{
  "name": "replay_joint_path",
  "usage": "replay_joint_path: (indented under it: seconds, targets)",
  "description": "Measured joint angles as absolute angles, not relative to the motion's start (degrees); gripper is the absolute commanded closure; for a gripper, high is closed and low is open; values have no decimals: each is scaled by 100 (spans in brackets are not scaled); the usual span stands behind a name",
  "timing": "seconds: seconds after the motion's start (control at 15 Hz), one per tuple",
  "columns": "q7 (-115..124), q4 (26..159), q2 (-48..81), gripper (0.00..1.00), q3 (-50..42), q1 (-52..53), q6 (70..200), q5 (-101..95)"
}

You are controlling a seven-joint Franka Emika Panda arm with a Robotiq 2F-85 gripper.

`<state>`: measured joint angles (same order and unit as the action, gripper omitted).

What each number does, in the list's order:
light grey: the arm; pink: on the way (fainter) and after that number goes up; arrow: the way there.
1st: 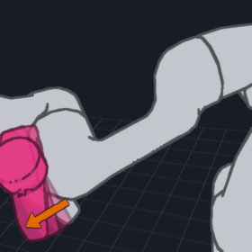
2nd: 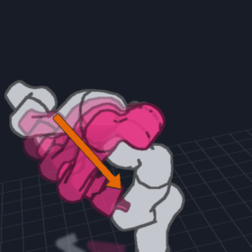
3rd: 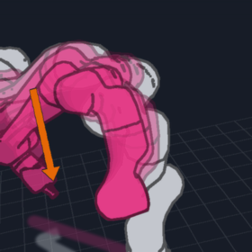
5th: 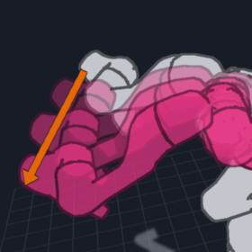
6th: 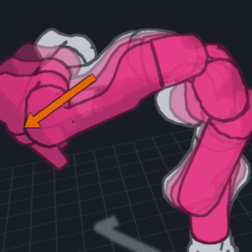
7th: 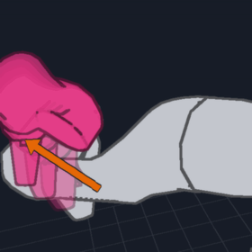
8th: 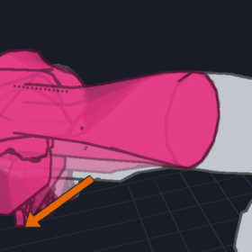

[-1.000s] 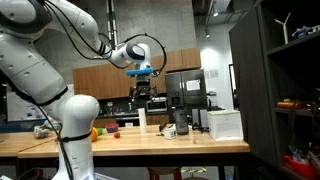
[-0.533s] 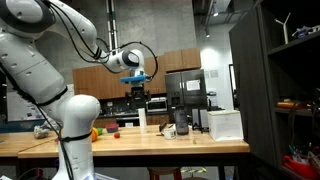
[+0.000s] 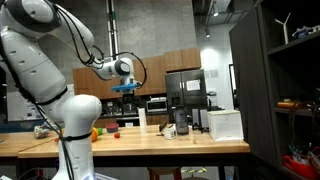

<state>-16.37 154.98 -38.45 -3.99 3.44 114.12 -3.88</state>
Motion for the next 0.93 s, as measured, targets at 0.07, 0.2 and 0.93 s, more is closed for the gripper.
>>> replay_joint_path:
  seconds: [0.07, 0.2, 0.93]
  targets:
    - [-1573, 15534, -3789, 0, -300, 447, 11553, -289]
    - [-1442, 15553, -3627, 0, -105, 645, 11830, -133]
    - [-1364, 14856, -1852, 0, 518, 1137, 13122, 53]
